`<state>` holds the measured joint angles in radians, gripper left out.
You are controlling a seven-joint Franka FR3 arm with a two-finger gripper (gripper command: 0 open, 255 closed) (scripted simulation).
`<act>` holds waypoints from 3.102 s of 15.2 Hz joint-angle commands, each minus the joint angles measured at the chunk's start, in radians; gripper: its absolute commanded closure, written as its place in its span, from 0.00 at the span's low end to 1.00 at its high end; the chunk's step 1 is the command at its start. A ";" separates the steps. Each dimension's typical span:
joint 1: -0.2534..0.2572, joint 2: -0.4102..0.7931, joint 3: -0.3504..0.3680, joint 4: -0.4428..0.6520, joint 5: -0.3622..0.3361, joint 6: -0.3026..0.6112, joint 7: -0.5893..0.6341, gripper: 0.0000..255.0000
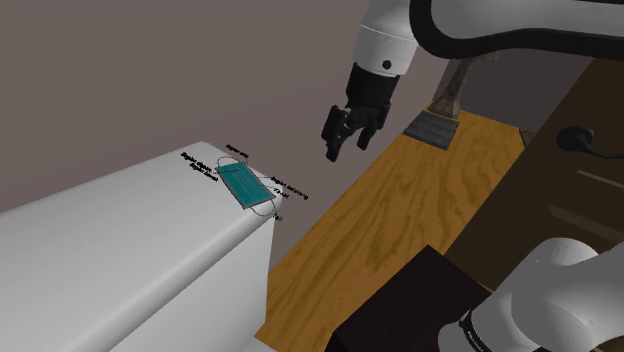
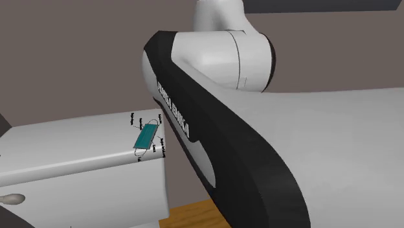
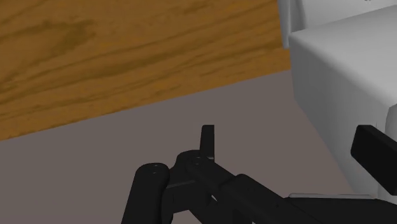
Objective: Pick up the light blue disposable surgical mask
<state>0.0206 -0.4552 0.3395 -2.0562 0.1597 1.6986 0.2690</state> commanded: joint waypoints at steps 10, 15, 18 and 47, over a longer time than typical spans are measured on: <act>0.030 0.440 0.234 0.489 -0.203 -0.069 0.348 0.00; 0.103 0.620 0.278 0.690 -0.327 -0.129 0.461 0.00; 0.094 0.602 0.275 0.628 -0.316 -0.082 0.458 0.00; 0.142 0.683 0.285 0.872 -0.369 -0.259 0.471 1.00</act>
<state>0.1570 0.2184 0.6237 -1.2124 -0.2025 1.4595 0.7402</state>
